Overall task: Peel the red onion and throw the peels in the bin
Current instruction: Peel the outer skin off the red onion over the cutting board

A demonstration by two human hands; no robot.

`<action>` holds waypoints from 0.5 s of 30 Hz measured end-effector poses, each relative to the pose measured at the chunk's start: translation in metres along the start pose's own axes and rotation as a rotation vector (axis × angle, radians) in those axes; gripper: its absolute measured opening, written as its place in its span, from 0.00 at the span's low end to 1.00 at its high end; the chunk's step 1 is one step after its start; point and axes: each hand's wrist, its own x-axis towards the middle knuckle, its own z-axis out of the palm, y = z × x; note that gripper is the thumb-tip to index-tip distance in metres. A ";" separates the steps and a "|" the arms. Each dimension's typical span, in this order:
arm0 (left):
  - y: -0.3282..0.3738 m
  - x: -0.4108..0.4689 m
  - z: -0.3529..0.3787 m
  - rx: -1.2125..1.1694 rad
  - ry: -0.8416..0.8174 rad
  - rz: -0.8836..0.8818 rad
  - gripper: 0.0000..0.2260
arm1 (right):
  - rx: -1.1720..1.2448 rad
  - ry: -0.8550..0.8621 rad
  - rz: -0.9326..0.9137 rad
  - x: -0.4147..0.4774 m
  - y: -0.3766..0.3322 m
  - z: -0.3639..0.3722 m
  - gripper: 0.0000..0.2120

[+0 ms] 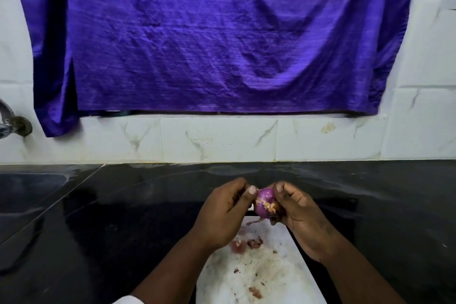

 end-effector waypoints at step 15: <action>-0.006 0.001 -0.001 0.192 -0.009 -0.053 0.13 | 0.125 -0.135 -0.002 0.000 -0.001 -0.002 0.25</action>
